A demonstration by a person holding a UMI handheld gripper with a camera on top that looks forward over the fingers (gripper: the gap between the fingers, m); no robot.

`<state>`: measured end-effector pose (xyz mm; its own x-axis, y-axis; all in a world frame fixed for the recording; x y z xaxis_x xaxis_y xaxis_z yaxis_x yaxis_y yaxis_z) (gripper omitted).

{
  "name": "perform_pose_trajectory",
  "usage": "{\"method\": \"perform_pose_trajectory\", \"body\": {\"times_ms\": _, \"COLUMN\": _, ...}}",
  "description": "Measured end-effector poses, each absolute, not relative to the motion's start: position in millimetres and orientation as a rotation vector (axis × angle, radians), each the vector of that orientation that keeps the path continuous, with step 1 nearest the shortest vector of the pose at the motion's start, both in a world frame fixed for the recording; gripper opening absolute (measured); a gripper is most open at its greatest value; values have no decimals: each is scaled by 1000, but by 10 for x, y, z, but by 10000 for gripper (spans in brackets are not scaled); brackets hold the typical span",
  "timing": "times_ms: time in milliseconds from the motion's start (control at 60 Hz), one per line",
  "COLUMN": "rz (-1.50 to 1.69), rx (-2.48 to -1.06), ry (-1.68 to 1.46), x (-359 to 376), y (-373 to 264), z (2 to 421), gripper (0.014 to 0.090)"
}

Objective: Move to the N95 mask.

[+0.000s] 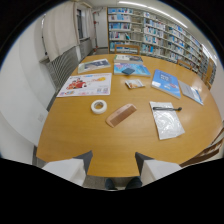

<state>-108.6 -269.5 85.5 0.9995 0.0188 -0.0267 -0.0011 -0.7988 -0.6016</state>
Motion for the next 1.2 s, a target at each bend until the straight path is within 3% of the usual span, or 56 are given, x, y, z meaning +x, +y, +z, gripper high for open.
{"method": "perform_pose_trajectory", "body": {"times_ms": 217, "rz": 28, "rx": -2525, "ry": -2, "x": -847, "y": -2701, "z": 852, "gripper": 846}}
{"method": "perform_pose_trajectory", "body": {"times_ms": 583, "rz": -69, "rx": -2569, "ry": 31, "x": 409, "y": -2652, "z": 601, "gripper": 847}}
{"method": "perform_pose_trajectory", "body": {"times_ms": 900, "rz": -106, "rx": -2569, "ry": -22, "x": 1149, "y": -2086, "z": 206, "gripper": 847}}
{"method": "perform_pose_trajectory", "body": {"times_ms": 1200, "rz": -56, "rx": -2573, "ry": -61, "x": 1210, "y": -1581, "z": -166, "gripper": 844}}
